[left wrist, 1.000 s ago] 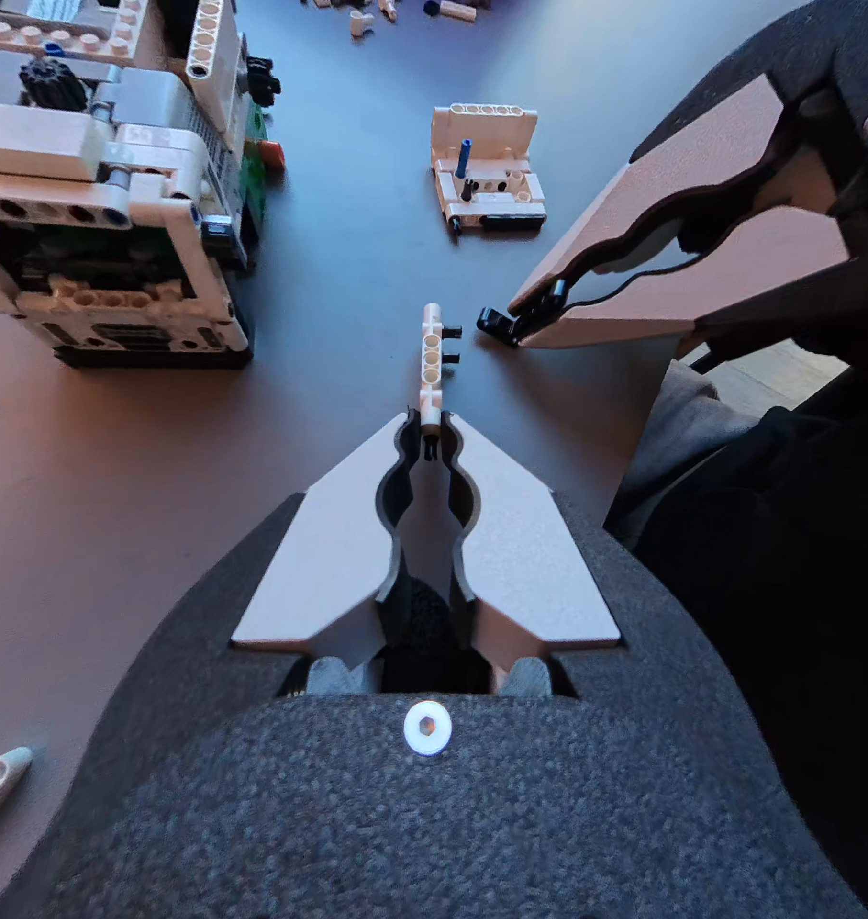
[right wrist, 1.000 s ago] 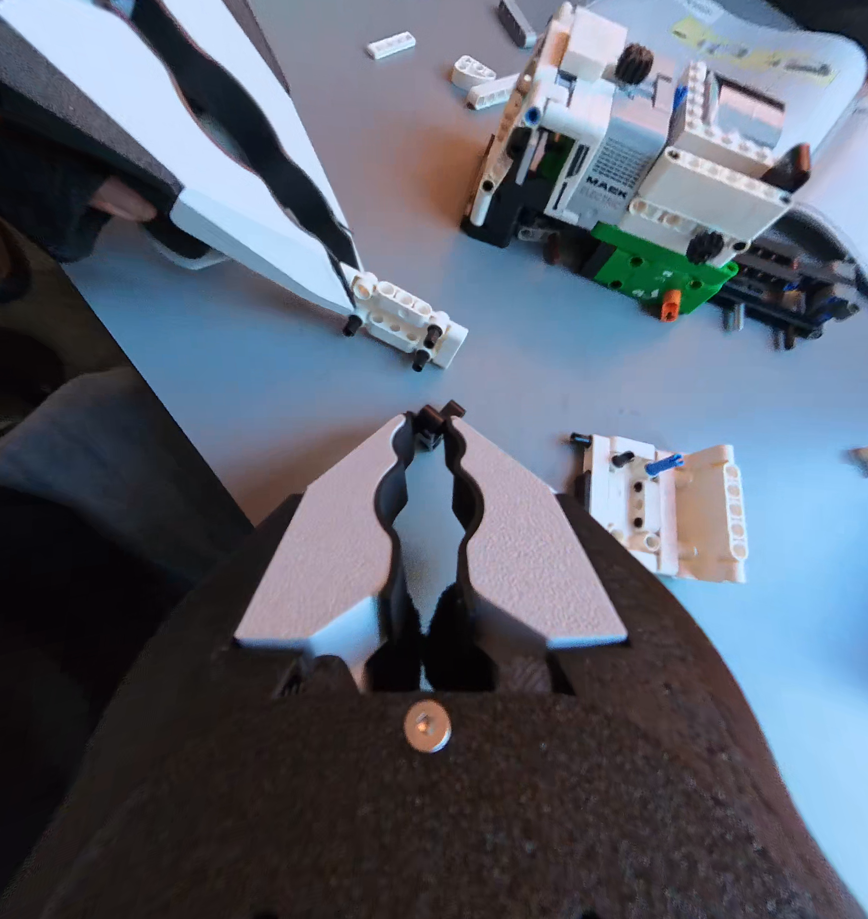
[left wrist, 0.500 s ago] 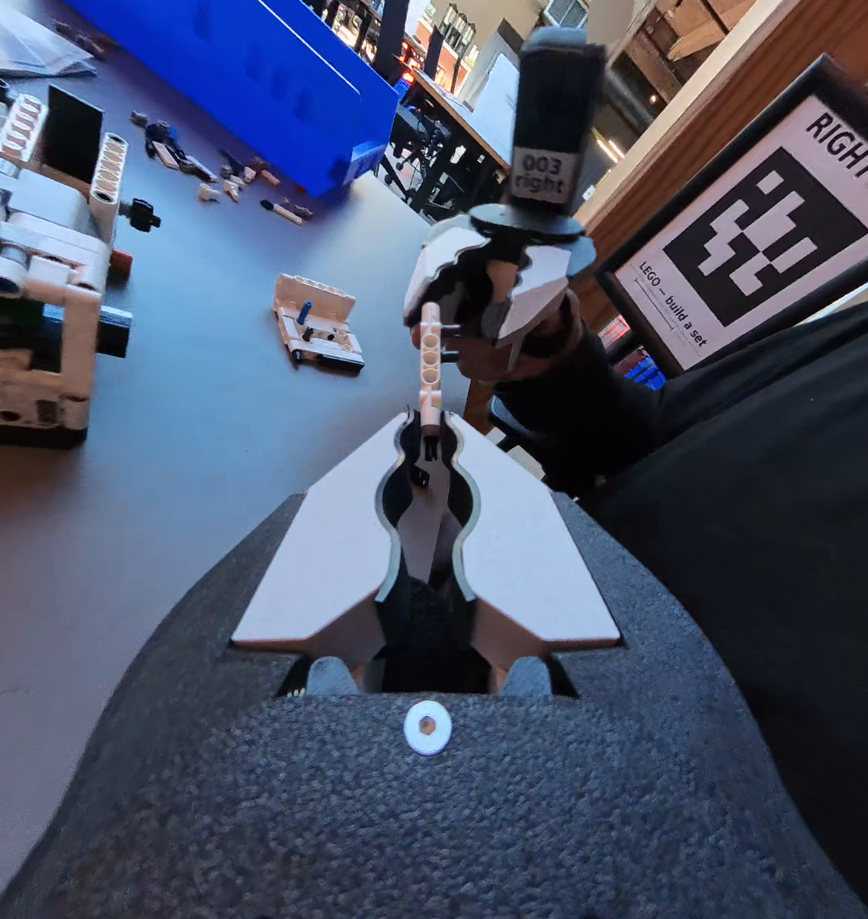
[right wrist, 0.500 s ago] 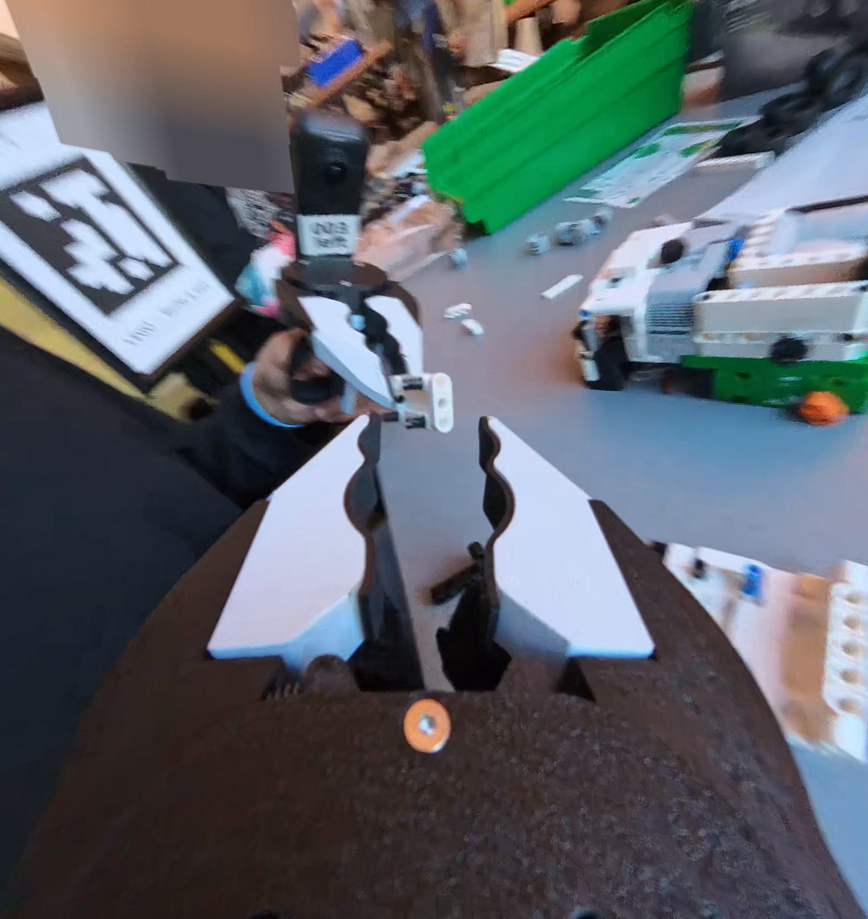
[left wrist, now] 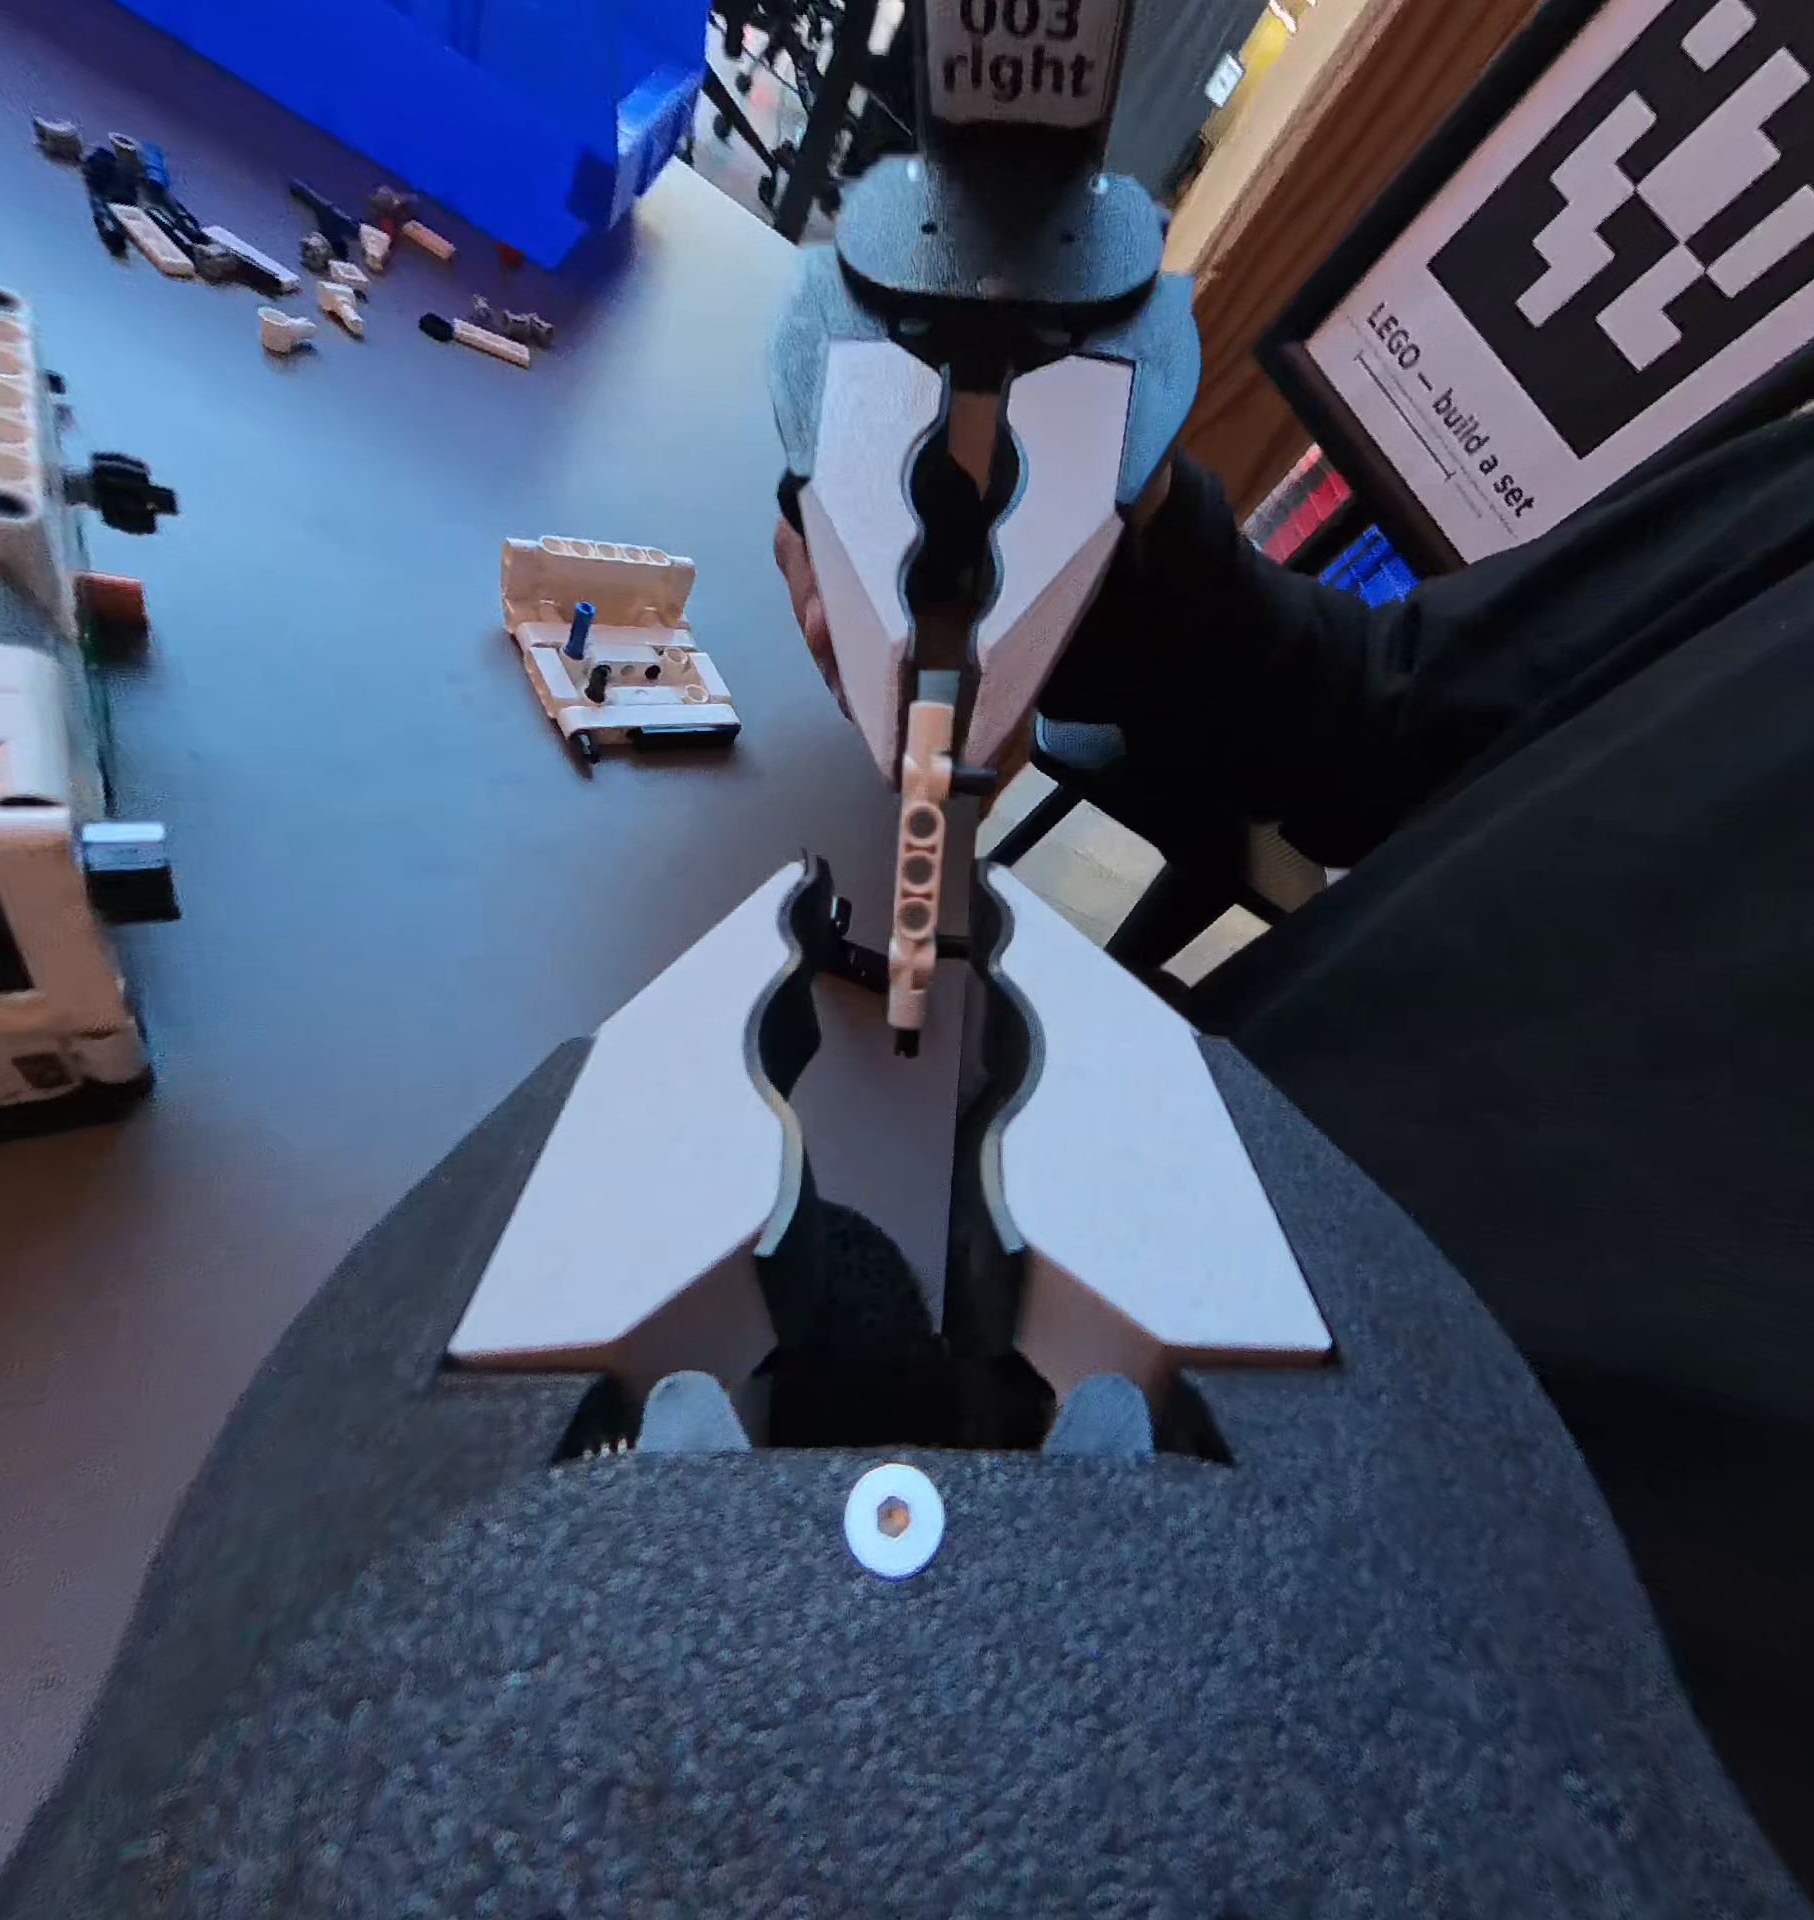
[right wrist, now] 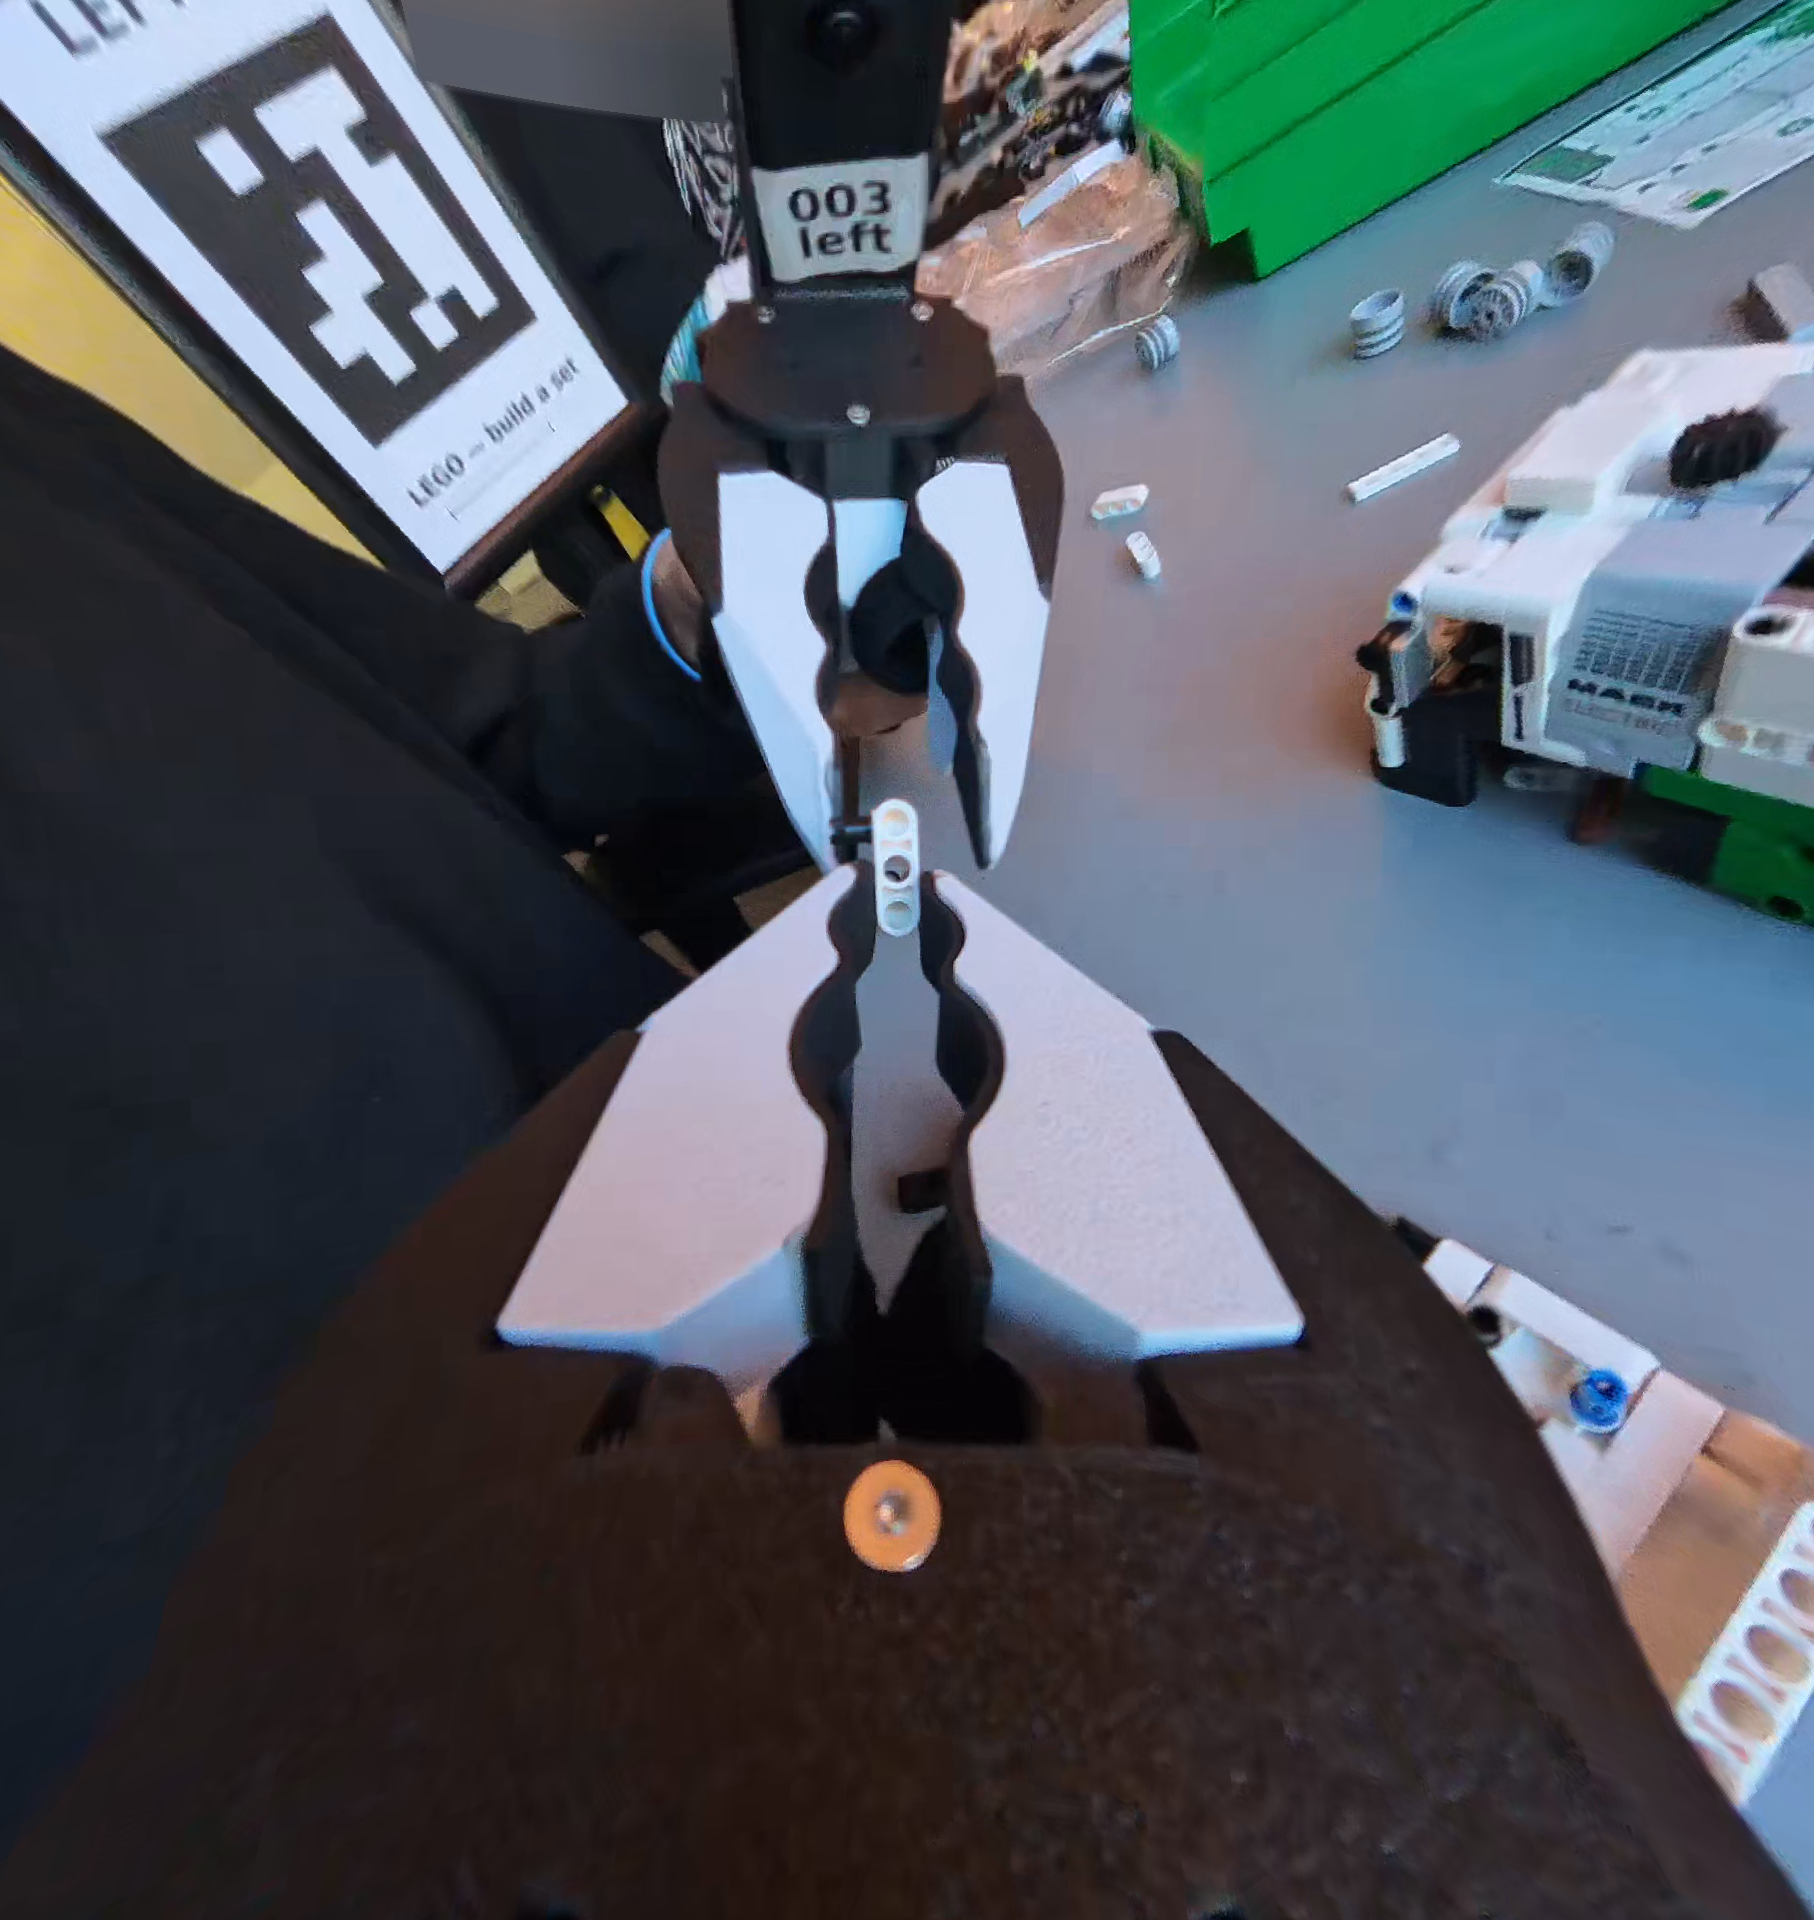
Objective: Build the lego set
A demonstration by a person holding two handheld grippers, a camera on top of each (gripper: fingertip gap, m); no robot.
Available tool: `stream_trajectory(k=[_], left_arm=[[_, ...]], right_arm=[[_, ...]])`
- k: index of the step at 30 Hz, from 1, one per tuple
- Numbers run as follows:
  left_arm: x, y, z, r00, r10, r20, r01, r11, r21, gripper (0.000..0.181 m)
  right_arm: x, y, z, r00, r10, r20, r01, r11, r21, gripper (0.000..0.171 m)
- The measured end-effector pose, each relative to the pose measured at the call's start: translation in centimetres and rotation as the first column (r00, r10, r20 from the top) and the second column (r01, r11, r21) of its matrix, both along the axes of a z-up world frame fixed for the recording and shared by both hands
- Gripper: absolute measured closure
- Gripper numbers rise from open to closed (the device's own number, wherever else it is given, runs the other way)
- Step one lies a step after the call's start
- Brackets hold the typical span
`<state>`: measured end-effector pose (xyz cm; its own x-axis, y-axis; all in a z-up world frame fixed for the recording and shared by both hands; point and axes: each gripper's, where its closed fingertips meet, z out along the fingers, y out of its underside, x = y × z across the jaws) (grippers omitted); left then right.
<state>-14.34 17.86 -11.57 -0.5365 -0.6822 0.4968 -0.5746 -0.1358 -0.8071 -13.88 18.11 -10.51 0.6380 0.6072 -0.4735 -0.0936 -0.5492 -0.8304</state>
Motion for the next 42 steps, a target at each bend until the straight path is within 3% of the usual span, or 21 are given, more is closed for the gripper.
stream_trajectory(k=[4,11,25,30,32,34,37,42], left_arm=[[0.4,-1.0,0.4,0.997,-0.063,0.053,0.061,0.998,0.029,0.174],[1.2,-1.3,1.7,0.990,-0.012,0.143,0.032,0.990,-0.140,0.172],[1.3,-0.4,0.5,0.994,0.036,0.106,-0.024,0.994,-0.109,0.175],[1.0,-0.2,0.6,0.997,0.041,0.066,-0.027,0.979,-0.201,0.175],[1.1,0.5,-0.2,0.997,0.066,0.038,-0.058,0.984,-0.168,0.175],[1.2,2.1,-1.7,0.990,0.138,0.002,-0.138,0.989,-0.047,0.175],[0.9,3.2,-2.5,0.981,0.192,-0.003,-0.192,0.980,0.053,0.175],[0.4,2.1,-3.5,0.980,0.195,-0.042,-0.191,0.978,0.084,0.175]], right_arm=[[-0.2,0.4,0.5,0.998,0.013,-0.063,-0.014,1.000,-0.018,0.165],[0.6,0.2,1.3,0.952,0.008,-0.305,-0.015,1.000,-0.022,0.164],[0.9,0.3,-0.2,0.981,-0.004,-0.194,-0.006,0.999,-0.053,0.164],[0.7,0.4,-0.1,0.984,-0.013,-0.179,0.005,0.999,-0.042,0.165],[1.0,0.7,-0.6,0.995,-0.055,-0.081,0.055,0.998,-0.002,0.162],[2.2,0.4,-1.6,0.988,-0.125,0.087,0.123,0.992,0.032,0.137],[2.1,-2.5,-4.2,0.944,-0.088,0.318,0.087,0.996,0.017,0.142],[2.0,-3.4,-6.9,0.858,-0.114,0.500,0.081,0.993,0.089,0.146]])
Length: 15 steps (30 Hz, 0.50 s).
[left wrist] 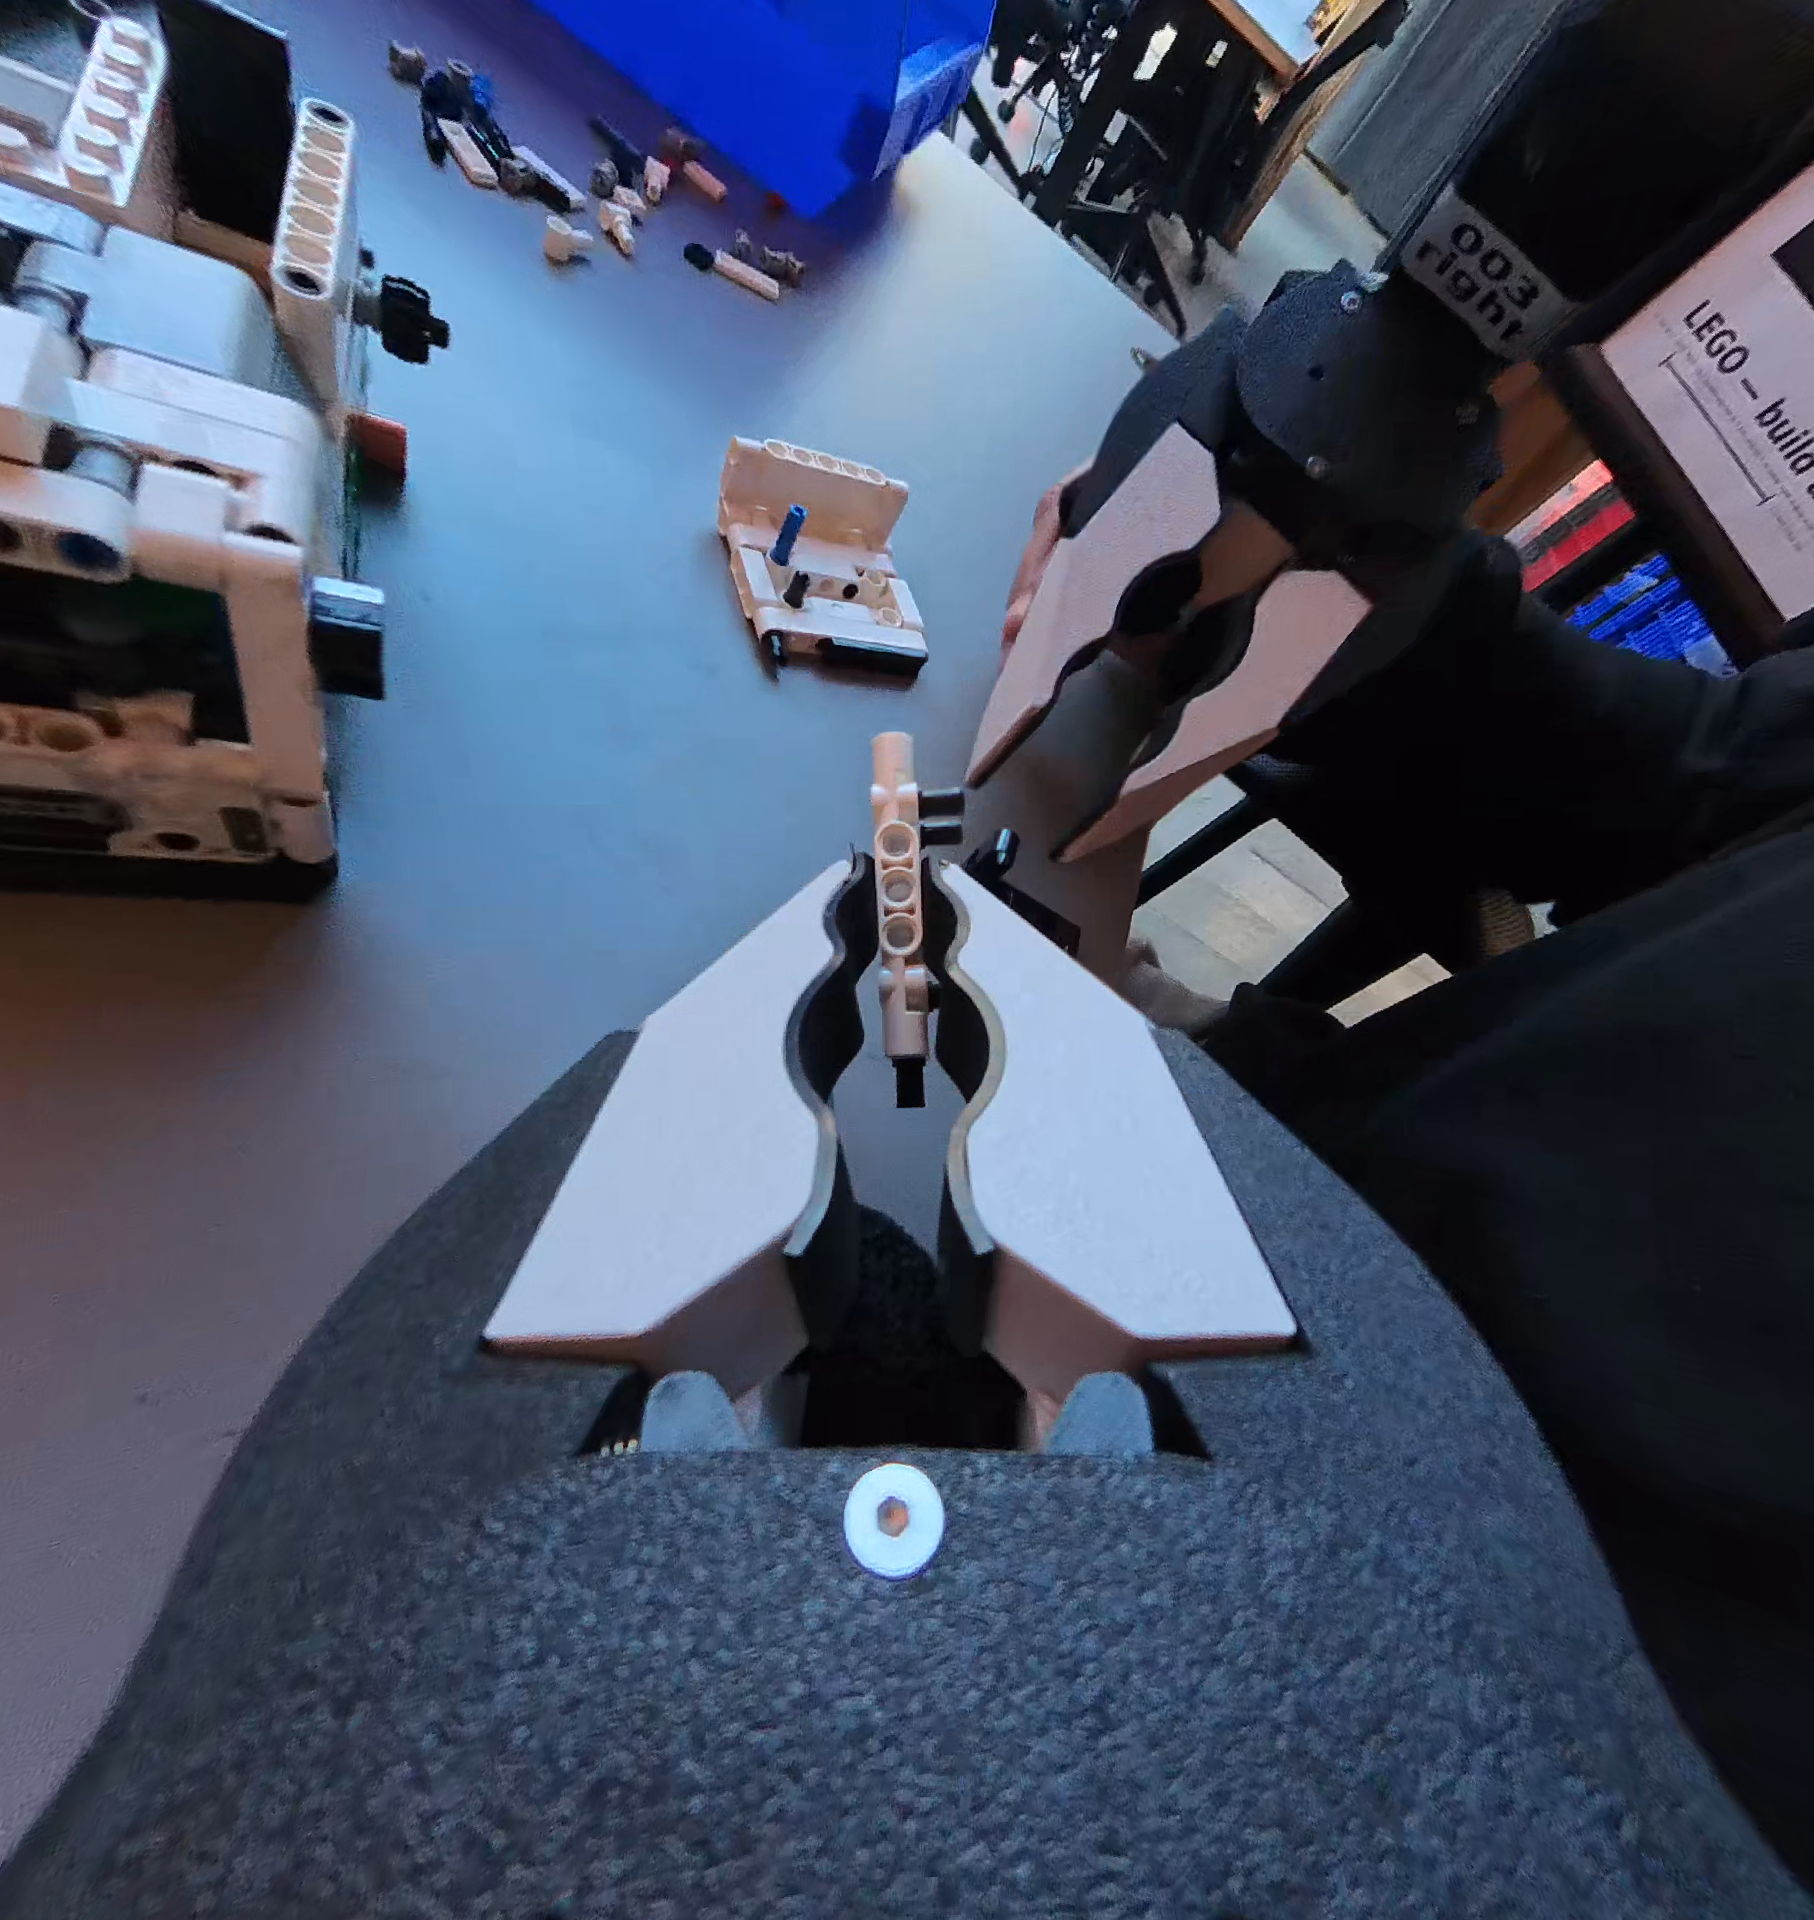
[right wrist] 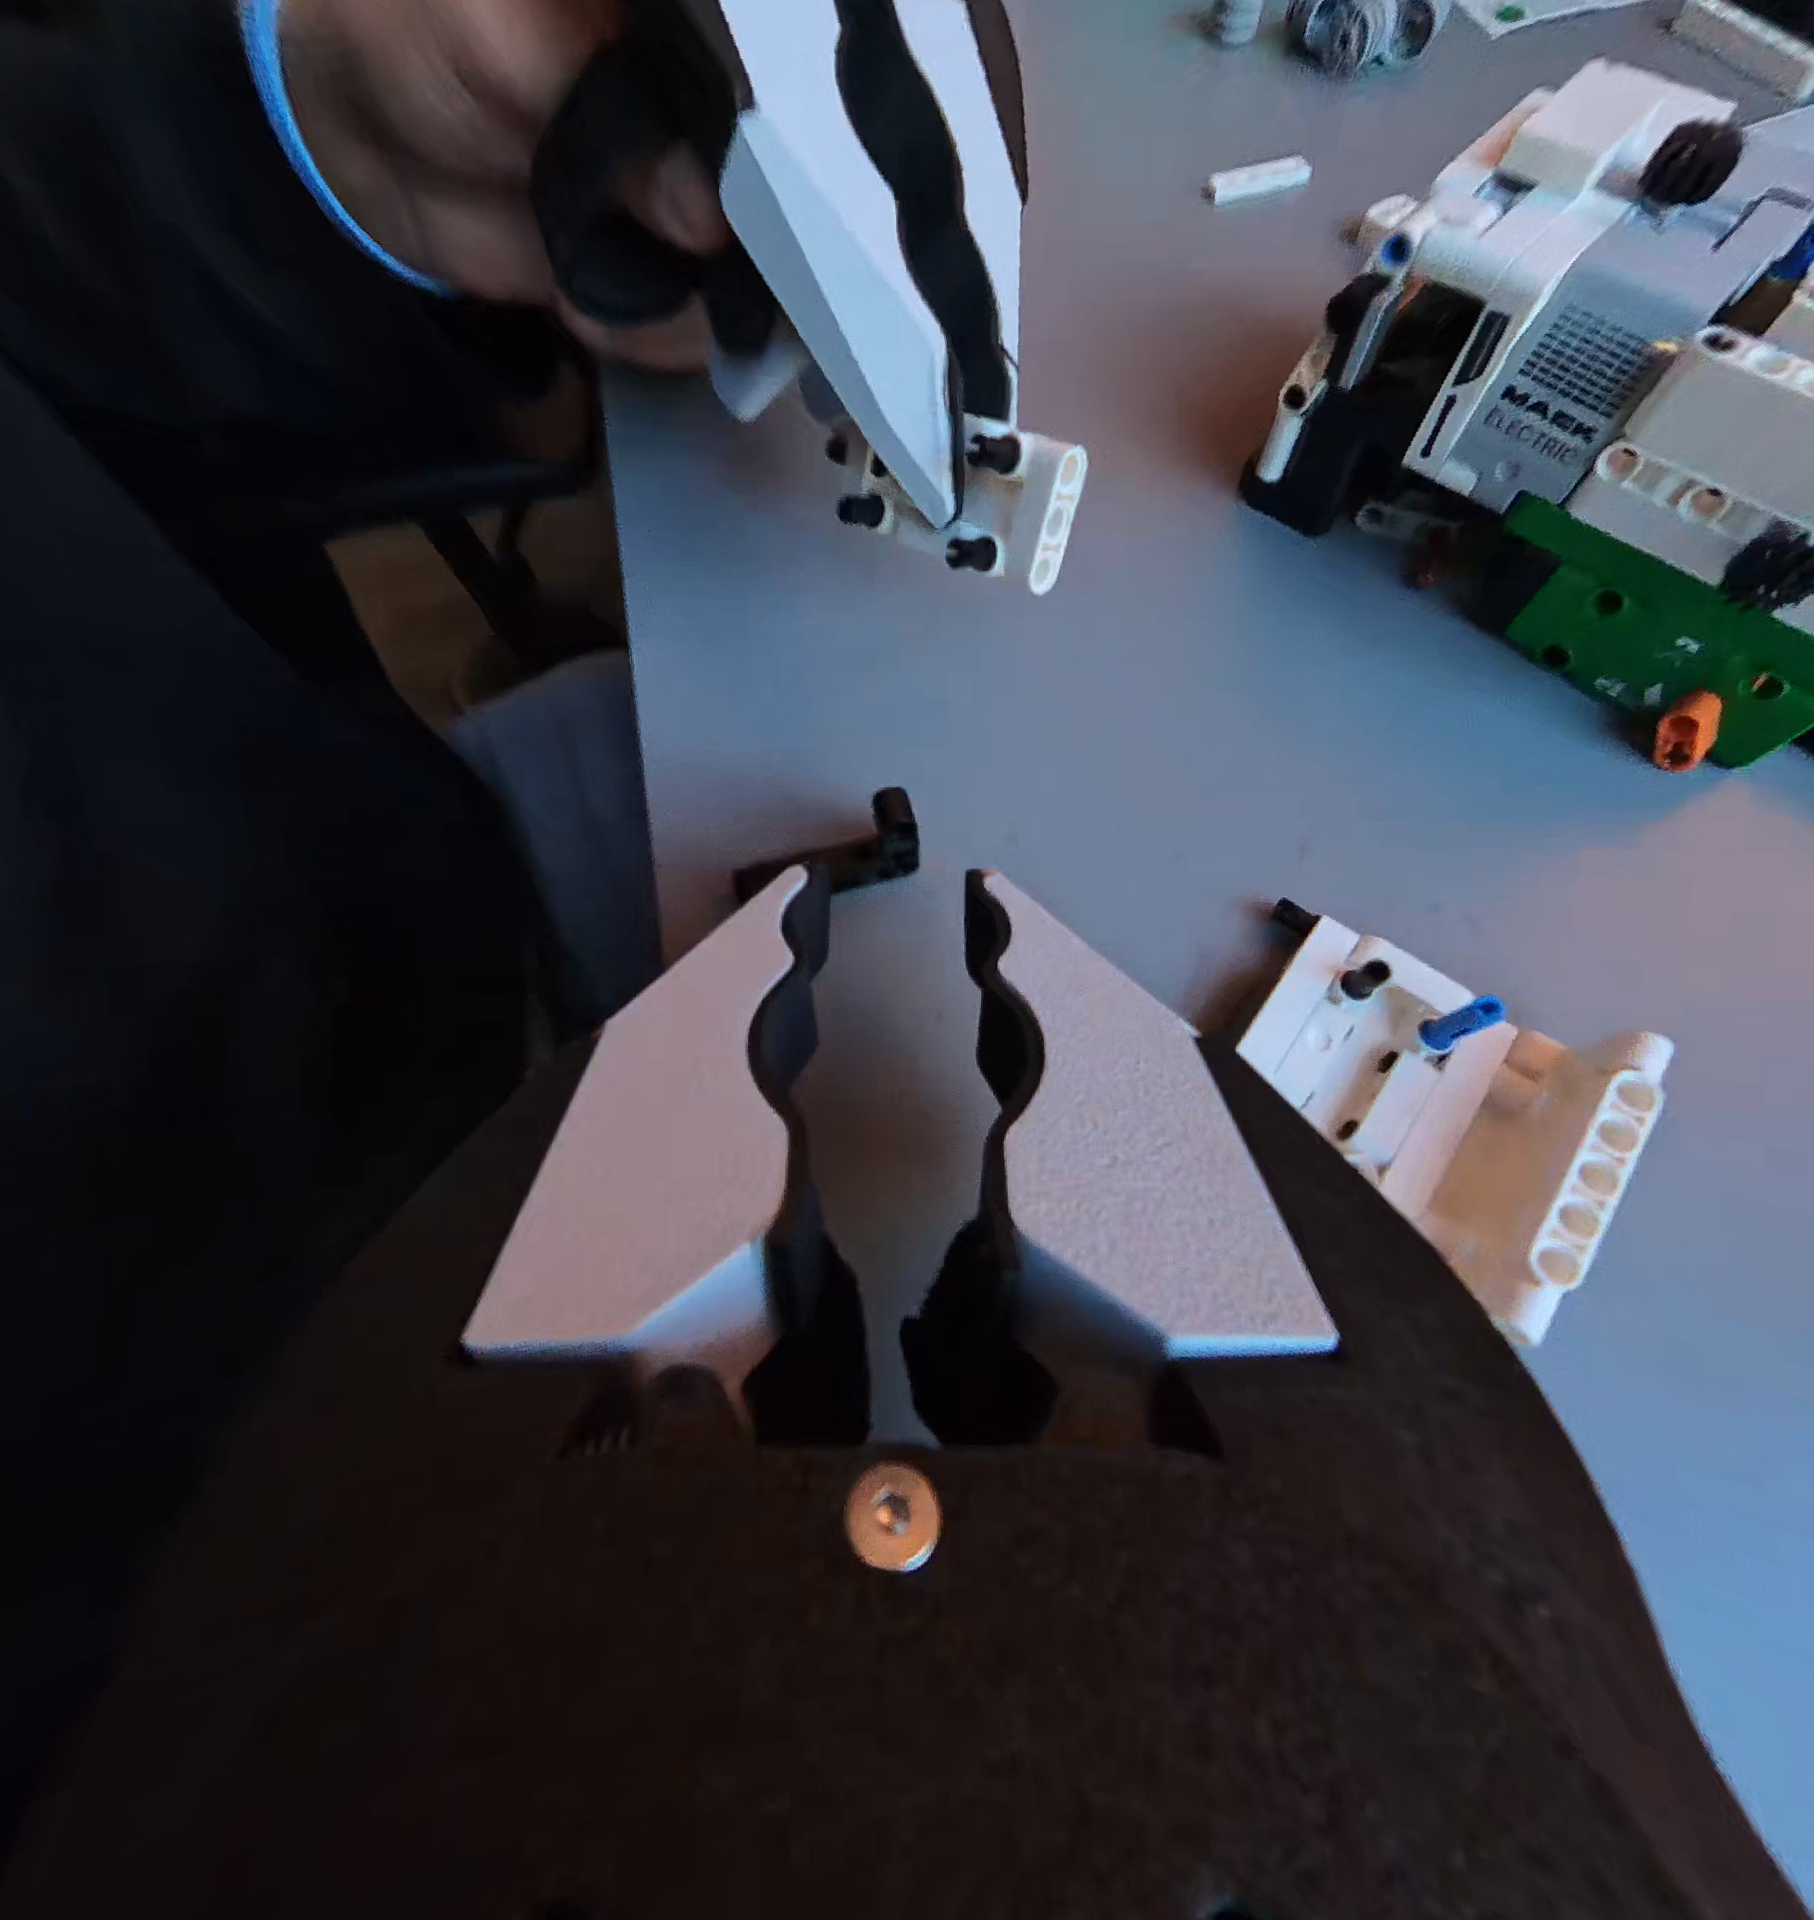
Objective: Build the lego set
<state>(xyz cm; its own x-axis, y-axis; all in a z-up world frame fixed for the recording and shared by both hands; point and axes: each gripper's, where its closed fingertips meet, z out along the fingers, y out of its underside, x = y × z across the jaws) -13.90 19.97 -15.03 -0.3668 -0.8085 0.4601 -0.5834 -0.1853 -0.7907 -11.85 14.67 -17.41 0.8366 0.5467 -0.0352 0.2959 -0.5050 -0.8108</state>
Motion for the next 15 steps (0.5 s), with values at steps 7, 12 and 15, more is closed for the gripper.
stream_trajectory(k=[7,12,15], left_arm=[[-0.4,-0.4,0.0,0.999,0.032,0.002,-0.032,0.998,0.049,0.175],[-0.7,0.6,0.4,0.997,0.070,0.027,-0.072,0.993,0.093,0.175],[-0.7,1.1,0.3,0.993,0.110,0.031,-0.112,0.987,0.112,0.175]], right_arm=[[-0.6,1.3,-1.7,0.978,0.159,0.134,-0.156,0.987,-0.037,0.147],[-0.8,1.3,-1.4,0.982,0.182,0.043,-0.178,0.981,-0.082,0.150],[-1.1,1.3,-1.3,0.993,0.109,-0.056,-0.115,0.985,-0.128,0.146]])
